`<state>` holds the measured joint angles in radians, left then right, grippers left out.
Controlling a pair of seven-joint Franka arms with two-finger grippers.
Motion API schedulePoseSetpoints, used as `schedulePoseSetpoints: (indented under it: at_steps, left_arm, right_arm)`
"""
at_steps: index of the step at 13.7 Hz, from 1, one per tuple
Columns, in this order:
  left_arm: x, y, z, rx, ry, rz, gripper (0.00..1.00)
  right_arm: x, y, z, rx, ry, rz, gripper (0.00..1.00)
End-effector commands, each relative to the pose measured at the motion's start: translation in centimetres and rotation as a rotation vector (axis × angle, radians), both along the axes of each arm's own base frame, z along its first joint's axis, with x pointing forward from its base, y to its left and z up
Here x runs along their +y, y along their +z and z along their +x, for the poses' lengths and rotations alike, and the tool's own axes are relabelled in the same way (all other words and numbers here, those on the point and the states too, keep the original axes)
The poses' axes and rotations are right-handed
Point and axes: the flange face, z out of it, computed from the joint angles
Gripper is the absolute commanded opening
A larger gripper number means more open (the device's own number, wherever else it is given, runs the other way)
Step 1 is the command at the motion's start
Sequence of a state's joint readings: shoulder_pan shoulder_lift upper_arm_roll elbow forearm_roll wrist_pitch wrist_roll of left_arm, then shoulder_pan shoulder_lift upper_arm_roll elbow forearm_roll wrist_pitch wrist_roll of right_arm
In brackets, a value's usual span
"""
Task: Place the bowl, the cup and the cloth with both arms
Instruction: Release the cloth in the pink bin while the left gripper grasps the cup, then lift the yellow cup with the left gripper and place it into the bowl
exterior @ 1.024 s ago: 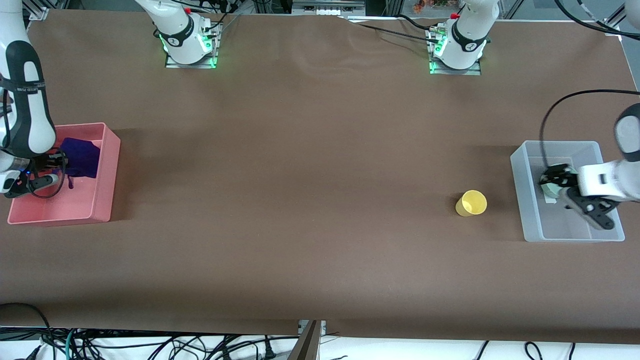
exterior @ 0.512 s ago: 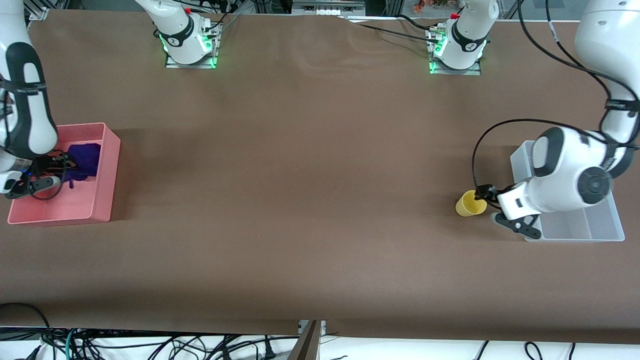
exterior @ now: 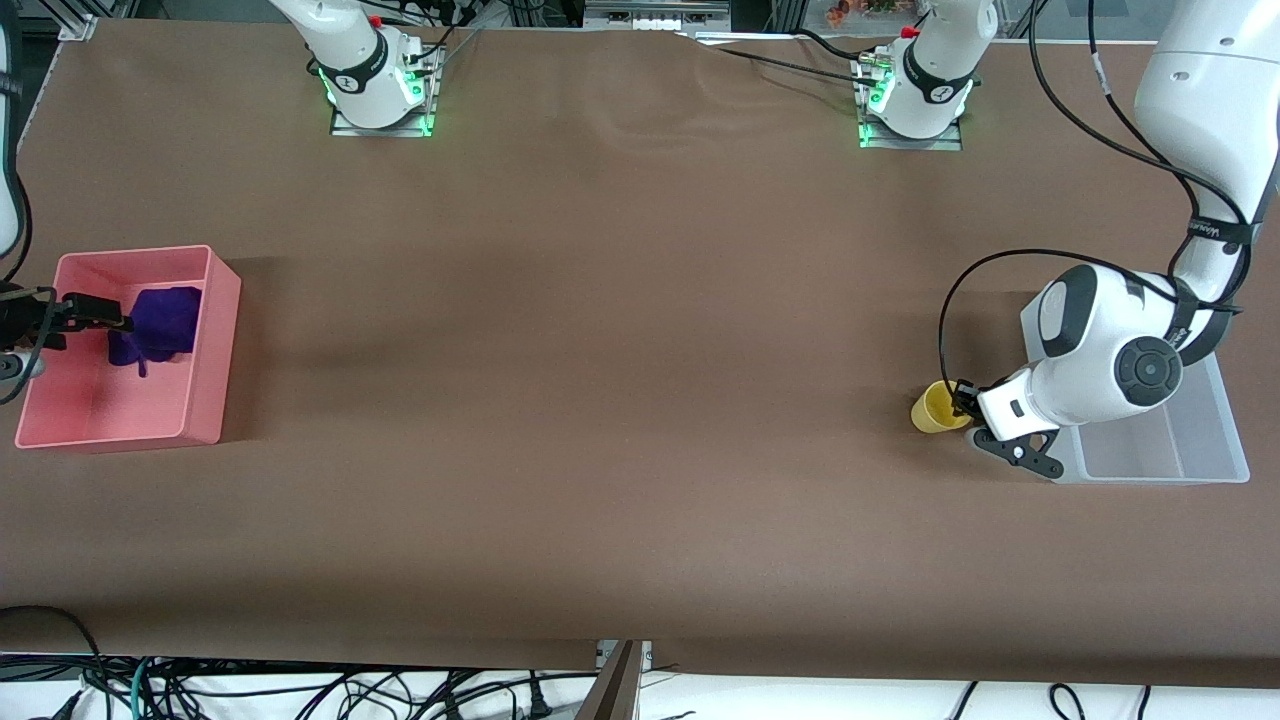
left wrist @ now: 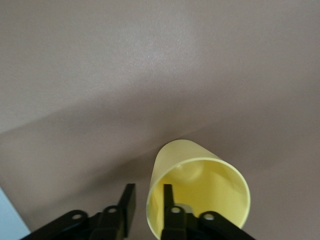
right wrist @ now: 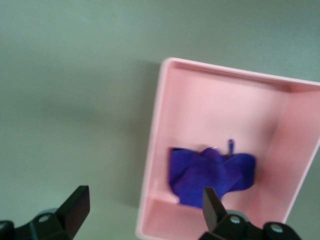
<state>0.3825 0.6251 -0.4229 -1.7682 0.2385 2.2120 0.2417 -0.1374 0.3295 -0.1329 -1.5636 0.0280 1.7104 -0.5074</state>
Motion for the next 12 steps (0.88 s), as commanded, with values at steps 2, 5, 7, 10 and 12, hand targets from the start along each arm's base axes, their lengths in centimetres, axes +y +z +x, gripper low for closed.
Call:
schedulePoseSetpoints:
  at_steps: [2, 5, 7, 10, 12]
  left_arm:
    - [0.1, -1.4, 0.1, 0.002, 0.0, 0.008, 0.0]
    - [-0.1, 2.1, 0.3, 0.0, -0.007, 0.033, 0.0]
    - [0.6, 7.2, 0.5, 0.031, -0.014, 0.073, 0.0]
    - [5.5, 14.3, 0.3, 0.067, -0.12, 0.111, 0.0]
    - [11.6, 15.4, -0.6, 0.073, -0.193, 0.109, 0.0]
  right_arm:
    - [9.3, 7.6, -0.2, 0.028, -0.156, -0.089, 1.0]
    - [13.9, 11.2, -1.5, 0.015, -0.182, -0.094, 1.0]
    - [17.8, 12.2, -1.8, -0.012, -0.115, -0.087, 1.0]
    - [16.1, 15.1, -1.8, -0.101, -0.147, -0.087, 1.0]
    - [12.5, 16.1, -1.3, -0.16, -0.21, -0.084, 1.0]
